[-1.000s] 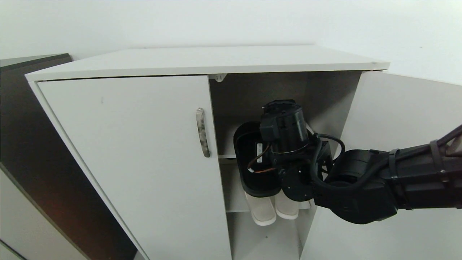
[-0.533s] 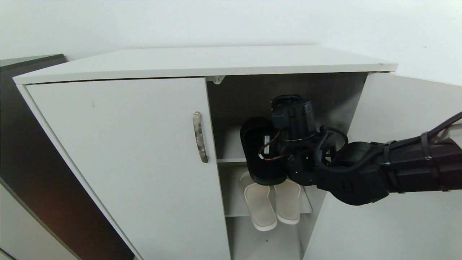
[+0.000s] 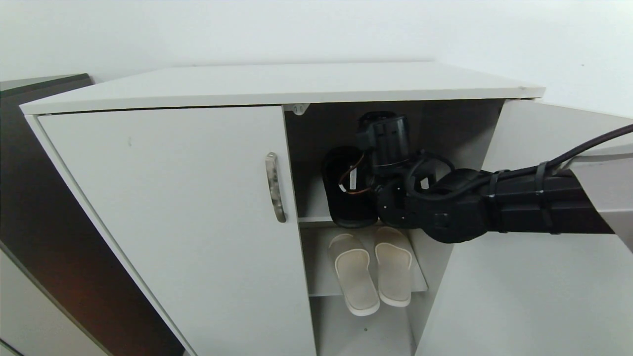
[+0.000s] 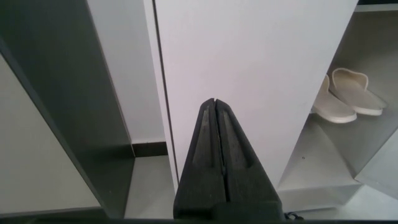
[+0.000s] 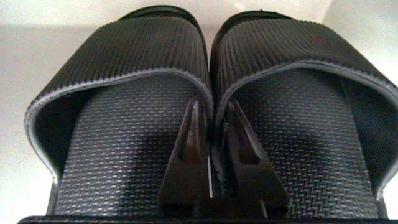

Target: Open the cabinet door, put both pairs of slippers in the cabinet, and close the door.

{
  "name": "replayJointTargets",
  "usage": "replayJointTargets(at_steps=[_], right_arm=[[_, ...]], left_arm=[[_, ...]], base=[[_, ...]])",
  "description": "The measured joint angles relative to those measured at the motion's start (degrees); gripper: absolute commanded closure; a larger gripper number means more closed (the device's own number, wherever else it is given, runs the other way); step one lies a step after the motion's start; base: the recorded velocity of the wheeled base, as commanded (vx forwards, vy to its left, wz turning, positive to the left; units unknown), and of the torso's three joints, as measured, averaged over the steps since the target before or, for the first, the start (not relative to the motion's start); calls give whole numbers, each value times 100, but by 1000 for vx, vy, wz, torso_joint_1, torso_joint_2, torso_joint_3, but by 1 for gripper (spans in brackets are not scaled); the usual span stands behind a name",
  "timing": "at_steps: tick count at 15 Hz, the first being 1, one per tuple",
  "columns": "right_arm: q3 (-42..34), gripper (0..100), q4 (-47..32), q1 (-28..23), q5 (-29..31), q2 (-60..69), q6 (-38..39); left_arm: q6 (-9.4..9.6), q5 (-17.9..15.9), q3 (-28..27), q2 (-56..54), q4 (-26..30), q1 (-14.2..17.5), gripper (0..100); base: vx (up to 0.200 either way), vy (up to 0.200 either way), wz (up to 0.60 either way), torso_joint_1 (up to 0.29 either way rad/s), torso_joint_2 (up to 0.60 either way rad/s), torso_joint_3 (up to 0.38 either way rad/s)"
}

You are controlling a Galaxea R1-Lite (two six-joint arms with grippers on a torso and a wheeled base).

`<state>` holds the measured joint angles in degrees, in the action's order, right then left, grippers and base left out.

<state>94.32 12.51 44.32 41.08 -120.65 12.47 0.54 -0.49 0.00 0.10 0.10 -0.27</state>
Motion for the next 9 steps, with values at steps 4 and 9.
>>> replayJointTargets(at_steps=[4,9], right_arm=[[406,100,-74,-102,5,-313,0],[479,100,-77,-172,7,-468,0]], left_arm=[[0,2,0,0,0,0,100],[0,5,0,0,0,-2,100]], base=[[0,0,0,0,0,0],[0,0,0,0,0,0]])
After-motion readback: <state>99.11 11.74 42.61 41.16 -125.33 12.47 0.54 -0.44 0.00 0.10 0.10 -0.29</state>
